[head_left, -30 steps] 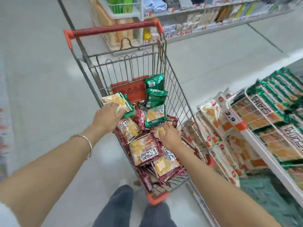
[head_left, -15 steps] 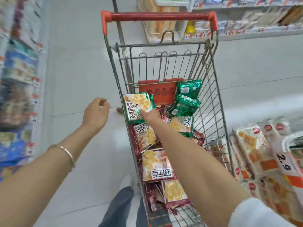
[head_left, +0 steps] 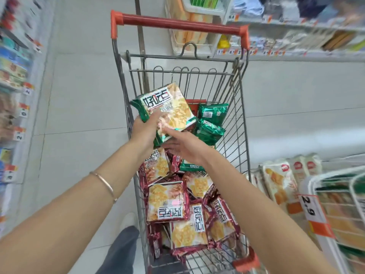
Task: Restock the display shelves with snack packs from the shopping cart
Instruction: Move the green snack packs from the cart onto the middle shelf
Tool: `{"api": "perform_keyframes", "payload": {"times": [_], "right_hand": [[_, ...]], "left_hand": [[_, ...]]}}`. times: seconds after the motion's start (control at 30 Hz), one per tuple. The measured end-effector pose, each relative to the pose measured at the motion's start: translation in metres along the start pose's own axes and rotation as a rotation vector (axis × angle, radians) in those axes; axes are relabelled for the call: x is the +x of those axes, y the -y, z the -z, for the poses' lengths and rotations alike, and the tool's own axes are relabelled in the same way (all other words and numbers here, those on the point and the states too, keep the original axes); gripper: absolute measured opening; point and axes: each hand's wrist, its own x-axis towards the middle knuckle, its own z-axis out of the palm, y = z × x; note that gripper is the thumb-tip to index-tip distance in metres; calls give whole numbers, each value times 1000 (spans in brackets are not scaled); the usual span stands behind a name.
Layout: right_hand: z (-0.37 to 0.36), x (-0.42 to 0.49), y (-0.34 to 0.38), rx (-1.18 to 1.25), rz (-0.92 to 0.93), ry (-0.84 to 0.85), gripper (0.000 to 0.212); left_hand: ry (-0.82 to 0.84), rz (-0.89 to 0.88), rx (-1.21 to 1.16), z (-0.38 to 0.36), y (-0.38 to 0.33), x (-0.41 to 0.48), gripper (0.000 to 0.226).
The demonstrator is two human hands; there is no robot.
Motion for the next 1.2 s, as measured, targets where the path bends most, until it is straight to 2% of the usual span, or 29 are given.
{"api": "perform_keyframes", "payload": {"times": [0.03,0.1,0.13,0.17,0.2,0.3,0.4,0.5,0.6,0.67,0.73,0.77,0.8,0.87,0.9,0.97,1.07,1.13,1.2], "right_hand": [[8,2,-8,-61,17,-112,50],[37,14,-37,-236,-3,-581,63],[50,15,-53,-334,-88,-804,71],[59,17,-71,-390,-202,-910,78],[66,20,-88,-371,-278,-913,78],[80,25,-125,-62,-342,-804,47],[93,20,-138,58,-194,-851,40],[92,1,-122,56,-30,-878,22],[89,-35,-91,120,174,-797,15],[91,-66,-66,319,289,-620,15],[88,-100,-39,470,384,-403,19],[85,-112,-28,504,421,-346,24],[80,-121,-18,527,446,-314,30],[70,-129,-7,535,470,-320,37],[65,-131,-4,523,466,-351,35],[55,-136,-3,532,436,-493,26],[38,-152,-9,630,319,-673,31],[31,-169,-17,675,301,-676,50],[28,-196,-24,691,356,-613,66]], "left_hand": [[-72,-60,0,0,0,4,31],[-121,-145,53,10,1,13,33],[-128,-170,96,16,3,16,34],[-131,-184,125,23,6,19,32],[-128,-191,141,29,8,21,30],[-119,-182,174,42,5,20,31],[-103,-161,189,48,-1,15,44],[-89,-141,207,44,-8,8,46],[-47,-151,288,39,-14,4,45],[-8,-133,329,35,-25,-1,59],[53,-69,389,30,-36,-5,92],[120,-22,420,25,-40,-7,103],[198,28,447,18,-45,-11,99],[353,127,502,0,-52,-27,76],[408,152,533,-8,-54,-35,71],[529,195,603,-19,-57,-49,78],[731,281,649,-37,-53,-53,100],[900,299,663,-51,-50,-64,90],[1020,238,717,-69,-44,-75,98]]}}
